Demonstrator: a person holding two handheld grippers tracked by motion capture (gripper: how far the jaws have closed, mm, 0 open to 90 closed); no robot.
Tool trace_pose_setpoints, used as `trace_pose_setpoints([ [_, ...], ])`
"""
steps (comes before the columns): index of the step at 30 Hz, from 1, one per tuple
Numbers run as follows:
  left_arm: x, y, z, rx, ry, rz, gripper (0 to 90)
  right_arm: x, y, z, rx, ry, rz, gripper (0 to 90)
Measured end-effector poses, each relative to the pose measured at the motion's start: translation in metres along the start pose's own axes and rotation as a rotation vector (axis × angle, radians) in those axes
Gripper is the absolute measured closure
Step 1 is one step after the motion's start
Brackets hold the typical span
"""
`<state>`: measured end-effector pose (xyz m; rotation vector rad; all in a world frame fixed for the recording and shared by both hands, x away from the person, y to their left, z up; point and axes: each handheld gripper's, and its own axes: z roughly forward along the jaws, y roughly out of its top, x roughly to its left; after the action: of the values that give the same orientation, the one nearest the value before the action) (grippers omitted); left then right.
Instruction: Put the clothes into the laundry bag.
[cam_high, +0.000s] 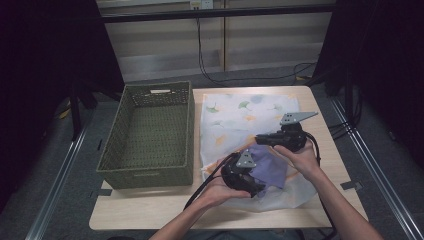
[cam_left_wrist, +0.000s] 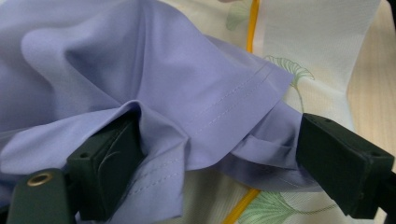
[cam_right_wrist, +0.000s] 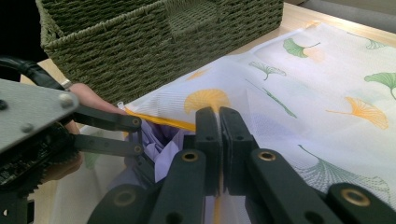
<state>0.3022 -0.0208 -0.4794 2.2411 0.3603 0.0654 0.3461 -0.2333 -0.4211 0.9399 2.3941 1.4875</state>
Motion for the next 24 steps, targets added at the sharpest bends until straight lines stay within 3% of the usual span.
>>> trace_pose_setpoints([
  [3, -0.002, 0.004, -0.003, -0.024, -0.037, -0.029, 11.8, 0.0, 0.0, 0.001, 0.0, 0.0, -0.001, 87.4],
  [6, -0.008, 0.008, -0.006, -0.054, -0.055, -0.027, 11.1, -0.001, 0.0, 0.0, -0.001, -0.002, 0.001, 87.4],
  [12, -0.014, 0.001, 0.004, 0.006, -0.066, 0.016, 7.4, 0.0, 0.0, 0.0, 0.0, -0.003, 0.001, 87.3],
  [18, -0.011, -0.006, 0.013, 0.055, -0.01, 0.038, 15.6, 0.0, -0.001, 0.001, 0.002, 0.003, 0.0, 87.4],
  [22, -0.01, -0.014, 0.02, 0.047, 0.023, 0.033, 18.8, 0.001, 0.0, 0.001, 0.003, 0.009, -0.003, 87.5],
  [24, -0.009, -0.013, 0.018, 0.049, 0.048, 0.036, 27.0, 0.001, 0.0, 0.001, 0.003, 0.006, -0.002, 87.5],
])
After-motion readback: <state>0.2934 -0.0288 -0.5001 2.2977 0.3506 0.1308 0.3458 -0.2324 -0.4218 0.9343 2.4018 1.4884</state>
